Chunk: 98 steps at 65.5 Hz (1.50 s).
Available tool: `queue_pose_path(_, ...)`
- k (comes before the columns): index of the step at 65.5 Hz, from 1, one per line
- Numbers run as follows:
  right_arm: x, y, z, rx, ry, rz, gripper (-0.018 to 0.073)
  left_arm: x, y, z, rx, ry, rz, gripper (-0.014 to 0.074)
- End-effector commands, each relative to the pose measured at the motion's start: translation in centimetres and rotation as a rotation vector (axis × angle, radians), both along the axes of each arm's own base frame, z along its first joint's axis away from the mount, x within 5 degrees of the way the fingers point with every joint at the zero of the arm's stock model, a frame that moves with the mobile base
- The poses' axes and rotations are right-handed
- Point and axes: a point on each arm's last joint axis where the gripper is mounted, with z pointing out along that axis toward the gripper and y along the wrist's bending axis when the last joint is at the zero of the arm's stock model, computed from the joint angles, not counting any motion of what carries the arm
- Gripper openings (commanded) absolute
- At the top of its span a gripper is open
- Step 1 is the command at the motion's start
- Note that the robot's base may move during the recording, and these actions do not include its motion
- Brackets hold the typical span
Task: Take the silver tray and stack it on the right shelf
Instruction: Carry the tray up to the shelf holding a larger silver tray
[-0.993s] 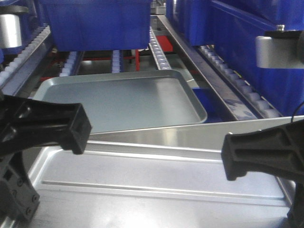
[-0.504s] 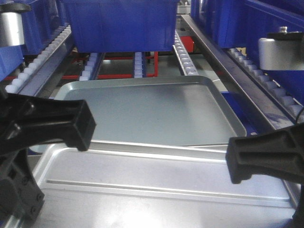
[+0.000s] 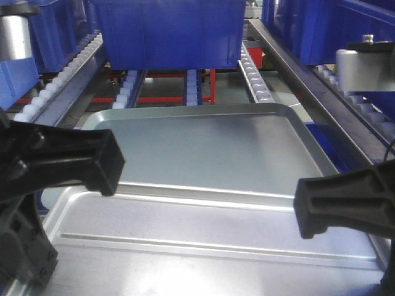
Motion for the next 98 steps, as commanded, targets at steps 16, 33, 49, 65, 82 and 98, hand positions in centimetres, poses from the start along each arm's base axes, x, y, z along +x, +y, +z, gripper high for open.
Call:
queue_pose_path(16,-0.1,-2.2,0.6,-0.206,0.009,-0.048,0.0056,0.1,1.6,0.7,0.142,-0.026,0.021,-0.0092)
queue_pose_path(33,-0.1,-2.0,0.6,-0.19,0.003,-0.042,0.0056,0.1,1.6,0.7,0.142,-0.026,0.021,-0.0092)
queue_pose_path(49,0.0,-2.0,0.6,-0.184,0.0,-0.04,0.0056,0.1,1.6,0.7,0.142,-0.026,0.021,-0.0092)
queue_pose_path(65,0.4,-0.8,1.1,-0.072,-0.041,-0.01,0.0056,0.1,1.6,0.7,0.142,-0.026,0.021,-0.0092)
queue_pose_path(82,0.5,-0.7,1.1,-0.064,-0.044,-0.007,0.0056,0.1,1.6,0.7,0.142,-0.028,0.021,-0.0092)
queue_pose_path(98,1.0,0.1,2.2,-0.026,-0.082,0.06,0.0056,0.3,1.2,1.4,0.134,-0.051,-0.022,-0.0092)
